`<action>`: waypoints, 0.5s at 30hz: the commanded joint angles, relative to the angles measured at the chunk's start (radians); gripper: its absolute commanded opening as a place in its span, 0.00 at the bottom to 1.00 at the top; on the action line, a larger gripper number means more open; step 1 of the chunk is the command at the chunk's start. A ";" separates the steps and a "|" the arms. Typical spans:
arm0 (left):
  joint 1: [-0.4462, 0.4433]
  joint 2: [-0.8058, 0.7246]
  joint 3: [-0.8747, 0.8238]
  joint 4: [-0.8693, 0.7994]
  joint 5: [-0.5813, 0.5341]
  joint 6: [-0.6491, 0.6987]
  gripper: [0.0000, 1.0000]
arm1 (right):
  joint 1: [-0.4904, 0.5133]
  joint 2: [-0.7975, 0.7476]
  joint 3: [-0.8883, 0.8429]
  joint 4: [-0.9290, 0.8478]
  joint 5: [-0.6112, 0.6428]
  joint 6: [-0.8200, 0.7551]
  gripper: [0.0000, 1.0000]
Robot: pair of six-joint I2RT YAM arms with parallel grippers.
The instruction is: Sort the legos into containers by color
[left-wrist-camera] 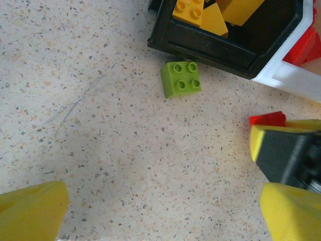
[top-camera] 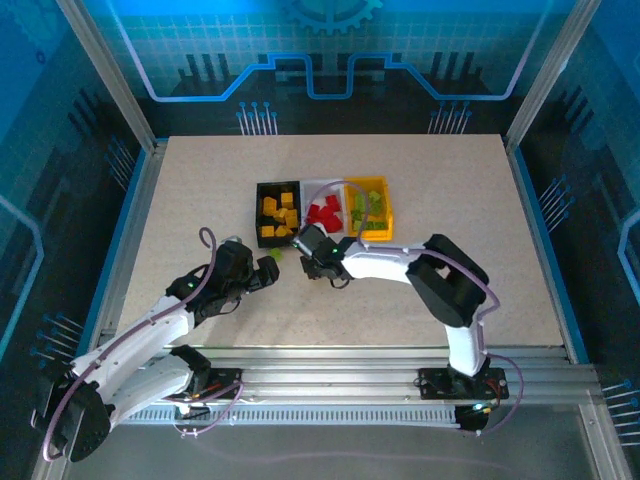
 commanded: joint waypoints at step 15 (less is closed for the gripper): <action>0.007 -0.008 0.057 -0.060 -0.040 -0.003 0.99 | -0.119 -0.189 0.163 -0.158 -0.002 0.011 0.31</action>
